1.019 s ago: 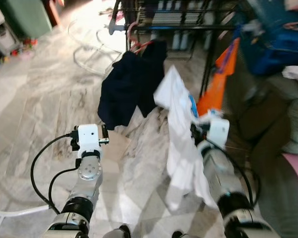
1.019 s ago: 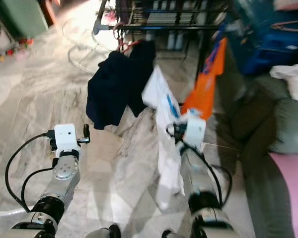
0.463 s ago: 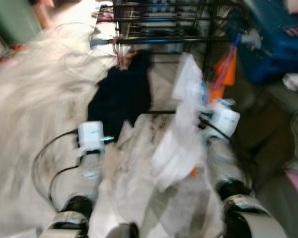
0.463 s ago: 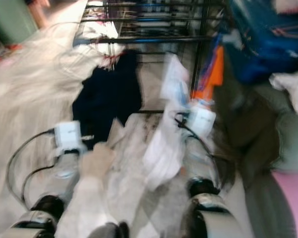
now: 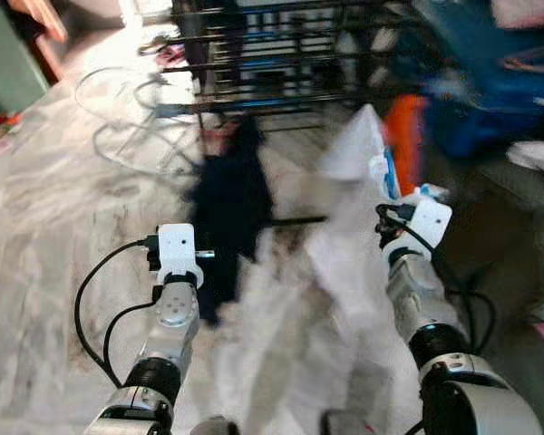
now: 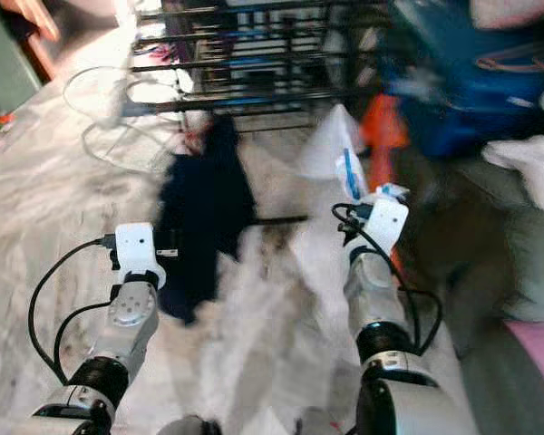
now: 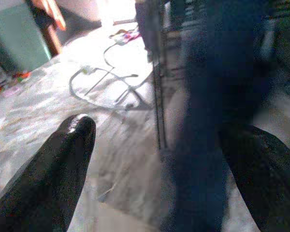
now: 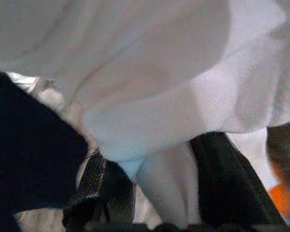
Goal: Hang hanger
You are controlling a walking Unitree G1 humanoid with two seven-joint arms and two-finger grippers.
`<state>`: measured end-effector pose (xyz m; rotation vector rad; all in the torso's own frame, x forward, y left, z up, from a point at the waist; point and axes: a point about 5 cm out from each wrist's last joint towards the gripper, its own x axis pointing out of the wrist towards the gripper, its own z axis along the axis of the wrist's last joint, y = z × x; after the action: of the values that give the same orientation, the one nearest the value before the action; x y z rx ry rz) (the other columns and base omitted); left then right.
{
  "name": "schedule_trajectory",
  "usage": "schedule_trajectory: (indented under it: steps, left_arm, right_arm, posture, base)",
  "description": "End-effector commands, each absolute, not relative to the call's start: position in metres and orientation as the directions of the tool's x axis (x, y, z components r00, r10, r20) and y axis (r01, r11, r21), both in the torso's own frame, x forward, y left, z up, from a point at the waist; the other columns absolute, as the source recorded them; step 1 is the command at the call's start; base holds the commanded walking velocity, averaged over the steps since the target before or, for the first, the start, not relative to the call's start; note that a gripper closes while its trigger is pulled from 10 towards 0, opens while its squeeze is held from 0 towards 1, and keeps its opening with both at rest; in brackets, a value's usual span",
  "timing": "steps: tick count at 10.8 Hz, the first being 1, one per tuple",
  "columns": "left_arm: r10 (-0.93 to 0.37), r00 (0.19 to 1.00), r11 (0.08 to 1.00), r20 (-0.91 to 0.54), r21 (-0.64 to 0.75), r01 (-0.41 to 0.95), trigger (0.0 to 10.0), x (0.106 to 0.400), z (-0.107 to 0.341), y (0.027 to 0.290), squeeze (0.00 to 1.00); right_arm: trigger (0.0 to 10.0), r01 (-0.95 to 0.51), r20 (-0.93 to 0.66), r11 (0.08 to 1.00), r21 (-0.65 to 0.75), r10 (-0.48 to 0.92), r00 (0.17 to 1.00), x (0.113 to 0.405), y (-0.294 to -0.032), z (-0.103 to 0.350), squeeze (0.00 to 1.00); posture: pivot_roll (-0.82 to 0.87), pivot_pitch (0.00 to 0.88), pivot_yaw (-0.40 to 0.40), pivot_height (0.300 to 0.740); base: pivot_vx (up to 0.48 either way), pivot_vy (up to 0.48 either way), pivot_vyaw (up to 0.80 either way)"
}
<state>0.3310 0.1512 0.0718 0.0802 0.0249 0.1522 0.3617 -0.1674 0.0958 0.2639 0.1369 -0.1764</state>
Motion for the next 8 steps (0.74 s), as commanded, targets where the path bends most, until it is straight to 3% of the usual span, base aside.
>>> schedule_trajectory:
  steps: [1, 8]
  left_arm:
    - [0.169, 0.985, 0.981, -0.033, 0.099, -0.165, 10.0, 0.328, 0.068, 0.159, 0.00]
    - [0.130, 0.991, 0.987, -0.045, 0.099, -0.125, 10.0, 0.325, 0.065, 0.148, 0.00]
  right_arm:
    - [10.0, 0.131, -0.118, 0.957, 0.257, -0.103, 0.988, 0.368, -0.151, 0.107, 0.00]
    - [10.0, 0.174, -0.106, 0.925, 0.339, -0.146, 0.984, 0.380, -0.159, 0.126, 0.00]
  posture:
    - [-0.10, 0.173, 0.055, 0.740]
    - [-0.10, 0.181, 0.063, 0.740]
  base:
    - [0.000, 0.000, 0.00]
    - [0.000, 0.000, 0.00]
